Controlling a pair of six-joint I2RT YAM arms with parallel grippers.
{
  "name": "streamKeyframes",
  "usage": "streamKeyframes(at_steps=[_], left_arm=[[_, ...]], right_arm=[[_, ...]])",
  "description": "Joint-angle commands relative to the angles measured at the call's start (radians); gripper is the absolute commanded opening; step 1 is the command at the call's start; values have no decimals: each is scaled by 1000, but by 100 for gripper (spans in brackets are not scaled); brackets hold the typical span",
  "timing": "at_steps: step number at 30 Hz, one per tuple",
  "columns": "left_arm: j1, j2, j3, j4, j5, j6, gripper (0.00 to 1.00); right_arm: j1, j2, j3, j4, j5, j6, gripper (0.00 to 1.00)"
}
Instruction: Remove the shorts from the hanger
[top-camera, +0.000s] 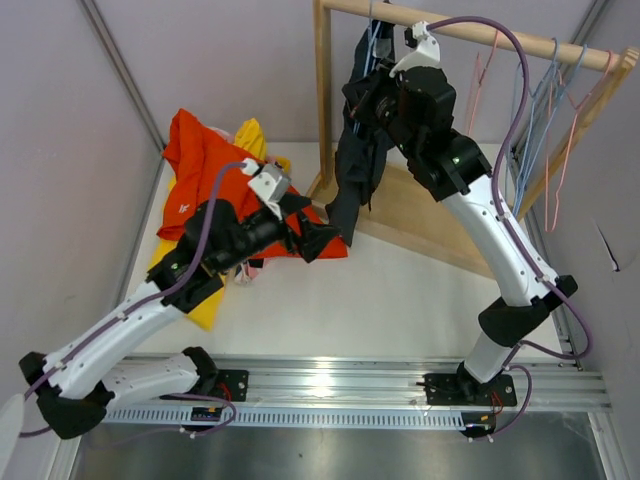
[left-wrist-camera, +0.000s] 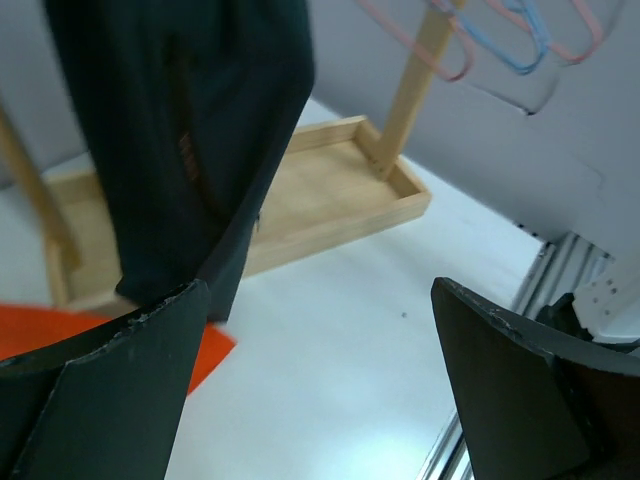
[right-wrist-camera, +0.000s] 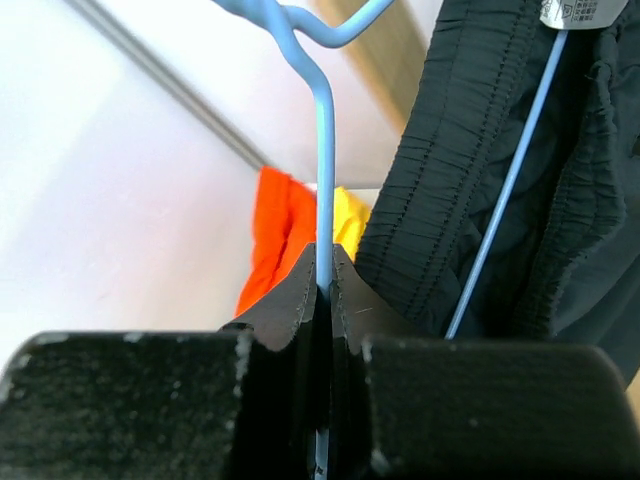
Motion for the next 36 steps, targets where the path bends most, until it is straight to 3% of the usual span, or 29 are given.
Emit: streamKeyframes(at_steps=[1,10,12,13,18,19,21,28,32,36], left_arm=[[-48,82,50,187,79,37,99],[-113,234,87,283,-20,50,97],[-113,247,87,286,-48,50,76],[-113,250,91,286,-56,49,57],[-114,253,110,296,-79,44,28],[-116,253,108,296,-82,40,11],[-119,248,110,296,-79,29,1],[-234,127,-22,322,-149,17,0],[-466,-40,-203,346,-275,-12,0],[-674,-112,-340,352,-477,-55,0]], right_arm=[[39,-74,36,45,57,20,0],[90,-232,-51,8,54,80,0],[93,-274,-80,-1,56,96,0],[91,-286,-91,-3,56,99,0],[93,-338,-153,-26,54,132,0],[93,-352,-163,-23,54,136,0],[93,-361,-179,-19,51,140,0],[75,-358,-183,-15,89,119,0],[26,-343,-148,-26,77,113,0],[-19,-311,-99,-33,72,106,0]])
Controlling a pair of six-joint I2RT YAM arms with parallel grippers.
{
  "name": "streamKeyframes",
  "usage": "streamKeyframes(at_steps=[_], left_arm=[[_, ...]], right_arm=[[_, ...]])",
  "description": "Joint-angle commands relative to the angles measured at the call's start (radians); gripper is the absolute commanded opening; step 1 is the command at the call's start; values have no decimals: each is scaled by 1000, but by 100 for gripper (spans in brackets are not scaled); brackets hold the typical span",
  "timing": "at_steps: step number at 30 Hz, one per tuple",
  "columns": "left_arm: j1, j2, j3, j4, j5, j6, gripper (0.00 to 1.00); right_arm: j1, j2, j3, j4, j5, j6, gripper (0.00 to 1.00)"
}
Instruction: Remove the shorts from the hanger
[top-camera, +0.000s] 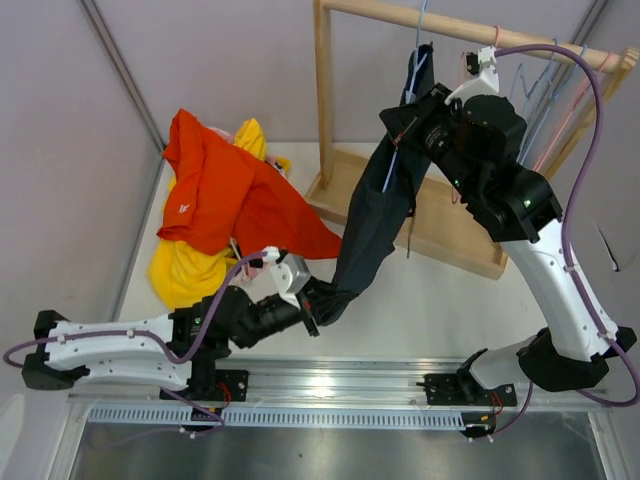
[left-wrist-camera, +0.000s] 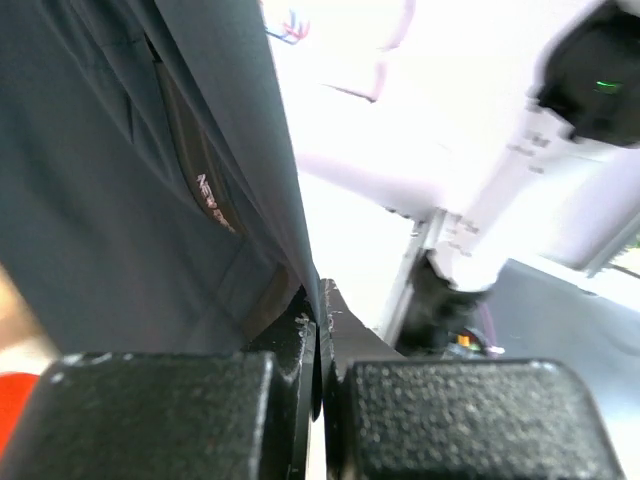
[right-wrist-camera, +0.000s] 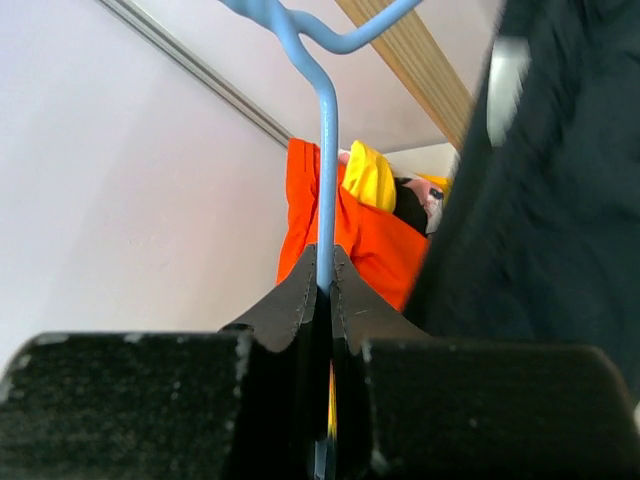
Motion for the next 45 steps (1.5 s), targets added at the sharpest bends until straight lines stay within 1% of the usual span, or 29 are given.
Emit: streamKeyframes(at_steps=[1,4,8,13,14,15,16,17,18,19,20,21,22,24,25,26,27,28,29,31,33,34,36,40,41,42,43,44,45], left_arm=[[-180,-47,-112,14,-196,-71,0],[-269,-27,-134,1,-279,-97,0],[-322,25,-145,14,-301,-94,0],[-330,82,-145,43,-367,-111,0],[-314,110,-122,37,-422,-102,0],[-298,127,-84,13,-433,-95,0],[-275,144,-35,-10,-443,-92,0],[-217,179,-12,-28,-447,-83,0],[-186,193,8,-41,-441,-76,0],[-150,206,71,-61,-437,-62,0],[-86,232,91,-65,-428,-36,0],[-51,246,107,-70,-415,-25,0],[35,262,175,-100,-399,-20,0],[121,311,253,-128,-346,-13,0],[210,332,281,-180,-327,-14,0],[251,354,367,-196,-307,-11,0],[288,395,393,-209,-271,-6,0],[348,415,419,-220,-257,0,0],[371,433,483,-240,-244,19,0],[419,473,524,-259,-240,55,0],[451,496,597,-318,-227,76,0],[488,524,642,-352,-226,81,0],[523,535,686,-438,-223,89,0],[600,443,677,-447,-220,119,0],[624,415,682,-453,-206,128,0],[653,414,732,-470,-191,129,0],[730,421,801,-527,-169,126,0],[777,458,841,-564,-120,122,0],[817,484,943,-634,-94,121,0]], right_arm=[[-45,10,99,112,29,-31,0],[-66,24,127,106,18,-30,0],[-76,24,127,112,16,-28,0],[-82,15,125,69,-14,2,0],[-80,1,117,66,-40,13,0],[-77,-10,107,63,-57,25,0],[-74,-22,93,49,-68,44,0],[-57,-59,35,50,-91,83,0],[-53,-83,-5,55,-111,110,0],[-45,-109,-48,63,-148,137,0],[-34,-134,-130,63,-157,183,0],[1,-187,-168,58,-157,199,0],[21,-215,-203,40,-143,217,0],[67,-301,-319,26,-134,272,0],[79,-330,-362,18,-131,294,0],[84,-361,-407,18,-134,314,0],[93,-411,-480,14,-133,344,0],[95,-430,-505,7,-125,357,0],[95,-443,-521,0,-123,361,0],[96,-452,-510,-31,-113,349,0],[95,-444,-451,-66,-107,329,0],[96,-438,-429,-71,-97,322,0],[95,-421,-394,-75,-84,300,0],[89,-371,-305,-49,4,213,0],[76,-330,-247,-45,13,164,0],[66,-303,-210,-40,16,139,0],[50,-277,-171,-43,21,102,0],[38,-227,-101,-40,19,88,0],[6,-205,-67,-39,6,76,0]])
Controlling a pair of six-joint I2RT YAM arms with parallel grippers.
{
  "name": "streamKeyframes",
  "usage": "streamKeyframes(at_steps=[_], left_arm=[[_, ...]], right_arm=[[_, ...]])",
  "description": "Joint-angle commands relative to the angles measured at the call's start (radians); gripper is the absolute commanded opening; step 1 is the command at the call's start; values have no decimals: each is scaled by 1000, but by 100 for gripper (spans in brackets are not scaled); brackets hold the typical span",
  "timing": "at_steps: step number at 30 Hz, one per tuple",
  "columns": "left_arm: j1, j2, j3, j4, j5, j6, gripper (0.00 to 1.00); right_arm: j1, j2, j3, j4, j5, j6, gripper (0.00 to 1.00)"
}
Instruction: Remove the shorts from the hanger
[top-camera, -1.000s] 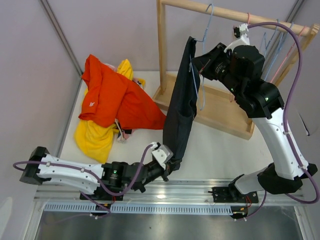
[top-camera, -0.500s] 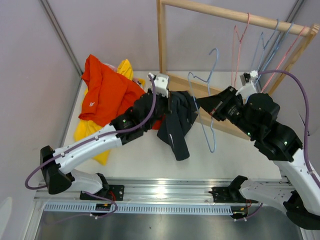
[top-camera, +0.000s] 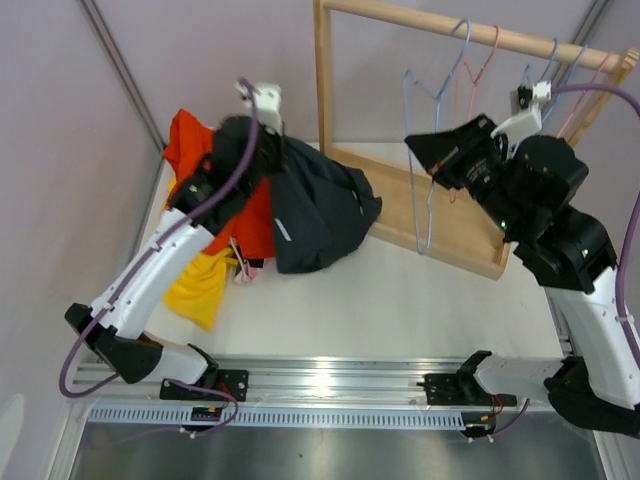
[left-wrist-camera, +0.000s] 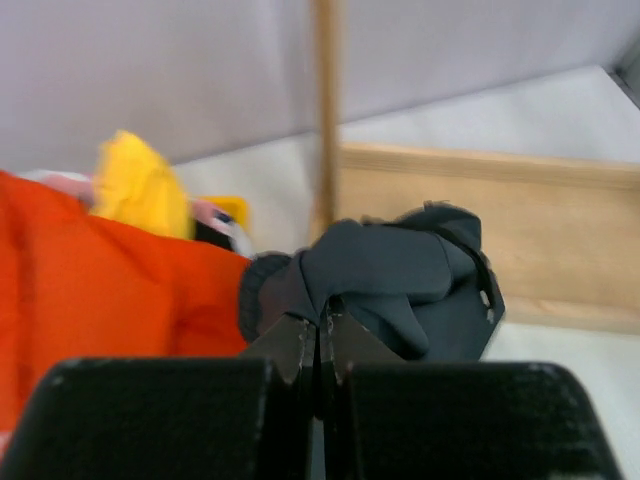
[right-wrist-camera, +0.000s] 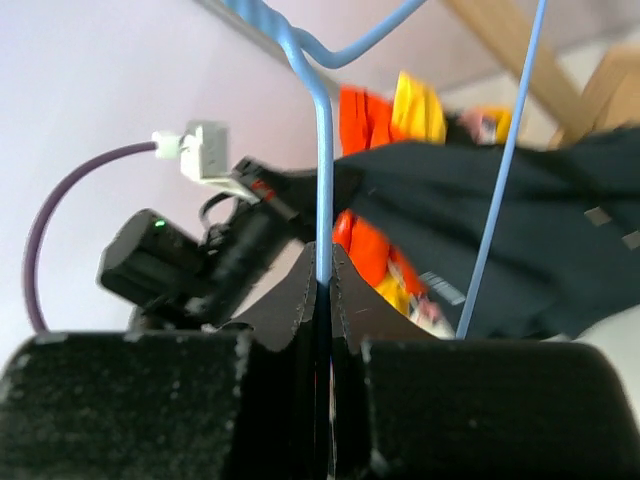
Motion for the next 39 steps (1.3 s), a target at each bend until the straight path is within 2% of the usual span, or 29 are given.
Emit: streamKeyframes(at_steps=[1,3,4,7,8,10,14,15,16,19,20,22,25,28,31,35,39], left_arm=[[220,16,326,-106,97,32,0],[283,127,506,-160,154,38,0],[349,168,692,-210,178,18,0],[461,335,864,-269,253,-32,0],[474,372,987,-266,255,-26,0],[506,433,1005,-251,240,-19,0],[543,431,826,-212,177,-46,0],[548,424,694,-203,160,-57,2],[549,420,650,-203,125,-83,6],[555,435,499,-237,138,-123,88],[555,455,482,-260,158,-132,99],[554,457,416,-303,161,-169,99],[532,328,199,-229,139,-186,99],[505,149,119,-197,145,-213,99],[483,-45,-66,-163,186,-238,99],[462,-255,-251,-148,211,-241,99],[460,-369,-315,-188,227,-230,99]], right_arm=[[-58,78,141,60,35,-106,0],[-95,137,216,56,18,-123,0],[-107,148,230,57,6,-123,0],[-139,161,212,82,-23,-105,0],[-144,160,200,91,-30,-103,0],[-171,155,161,102,-45,-99,0],[-256,166,132,117,-112,-94,0],[-273,174,131,128,-141,-93,0],[-300,189,132,134,-155,-91,0],[-336,218,150,164,-188,-83,0],[-355,246,164,177,-197,-83,0],[-368,278,195,183,-211,-85,0],[-386,361,279,186,-229,-77,0],[-389,441,367,183,-257,-71,0],[-396,494,401,192,-251,-62,0],[-399,517,370,206,-244,-39,0],[-396,481,222,255,-243,-5,0]])
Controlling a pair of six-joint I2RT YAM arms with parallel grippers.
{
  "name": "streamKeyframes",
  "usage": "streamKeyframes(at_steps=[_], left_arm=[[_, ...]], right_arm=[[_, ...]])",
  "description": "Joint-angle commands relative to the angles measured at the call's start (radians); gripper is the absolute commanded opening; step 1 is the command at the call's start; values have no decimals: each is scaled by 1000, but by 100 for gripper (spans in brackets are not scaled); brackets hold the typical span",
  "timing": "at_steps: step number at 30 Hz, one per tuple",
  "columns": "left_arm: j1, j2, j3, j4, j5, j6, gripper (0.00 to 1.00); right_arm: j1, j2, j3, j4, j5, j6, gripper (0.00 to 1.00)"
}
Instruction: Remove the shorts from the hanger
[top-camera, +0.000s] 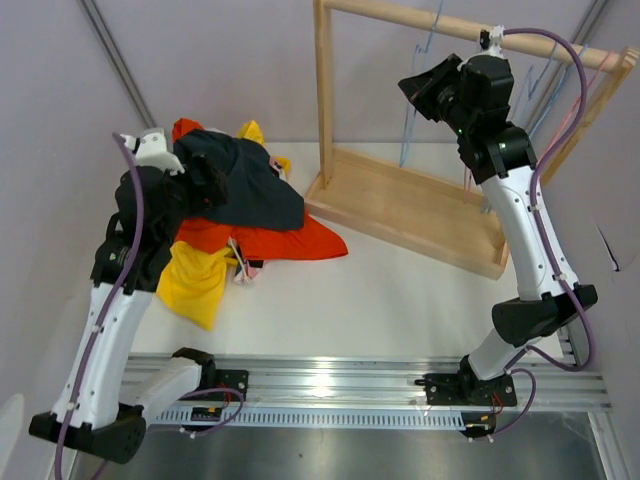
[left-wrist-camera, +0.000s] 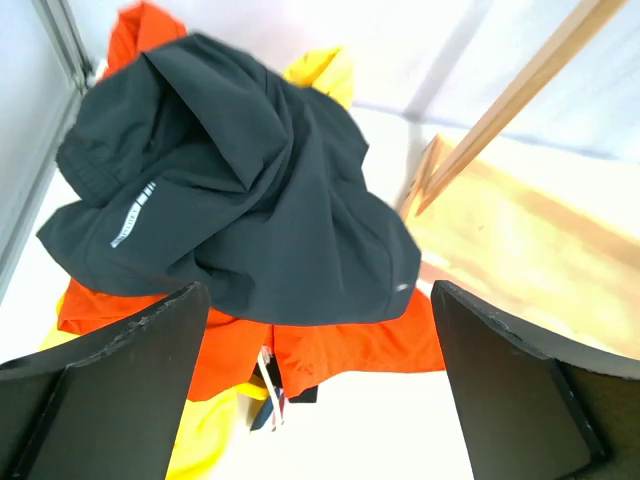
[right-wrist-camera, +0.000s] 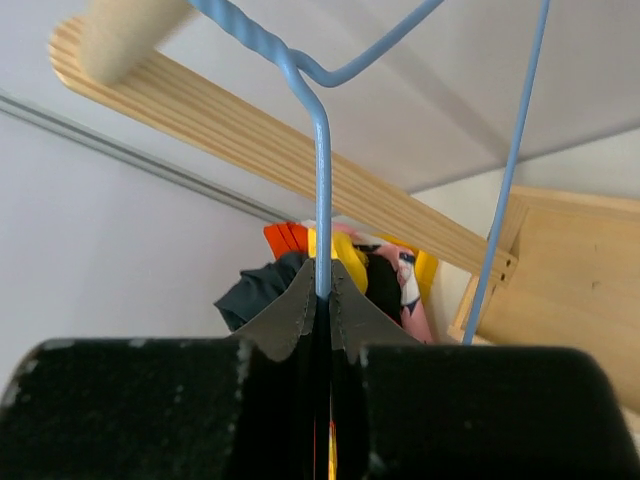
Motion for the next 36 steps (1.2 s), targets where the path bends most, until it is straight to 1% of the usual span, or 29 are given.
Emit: streamKeyframes(at_steps=[1,4,6,7,9,10,11,12,15,16,20,23,24,26,27,28,30,31,33,34,35,36], left_arm=[[-4,-21,-68,-18,39,-16,99],[-4,-56,-80,-34,51,-8,99],[-4,-70,-88,-41,55,-8,99],[-4,-76,-88,-44,60,-8,99],[-5,-91,-91,-52,69,-8,99],[-5,-96,-93,-57,80,-10,99],[-5,-108,-93,-60,86,-10,99],[-5,-114,-96,-64,91,-10,99],[-5,-147,-99,-77,105,-4,99],[-5,-153,-100,-86,105,-2,99],[-5,-194,-120,-115,112,22,99],[-5,-234,-152,-133,111,35,99],[-5,-243,-163,-135,111,38,99],[-7,-283,-198,-130,120,48,99],[-5,-297,-224,-127,135,53,99],[-5,-329,-256,-121,146,56,99],[-5,-366,-311,-101,163,64,99],[-5,-407,-329,-94,166,62,99],[-5,-464,-359,-62,164,50,99],[-5,-493,-397,-55,137,42,99],[-5,-539,-408,-54,120,26,99],[-7,-558,-428,-51,105,19,99]], right_arm=[[1,-61,-88,85,-7,33,0],[10,-99,-157,102,-7,42,0],[18,-121,-185,101,22,42,0],[19,-131,-196,99,23,41,16],[24,-164,-231,96,25,41,43],[25,-176,-240,88,28,41,66],[28,-200,-258,82,34,42,74],[31,-211,-266,76,39,39,85],[41,-268,-289,52,52,21,94],[42,-283,-294,33,55,15,100],[59,-380,-338,-2,65,-13,99],[73,-489,-404,-30,77,-25,99],[82,-550,-441,-37,80,-47,99],[91,-614,-481,-67,101,-83,100],[96,-651,-508,-73,106,-137,99],[105,-743,-603,-36,109,-169,99],[110,-850,-721,-1,123,-214,99],[111,-956,-833,28,109,-264,100],[111,-1060,-939,39,106,-295,99],[111,-1111,-990,47,117,-306,99],[110,-1203,-1068,44,123,-307,100],[110,-1243,-1100,33,127,-309,99]])
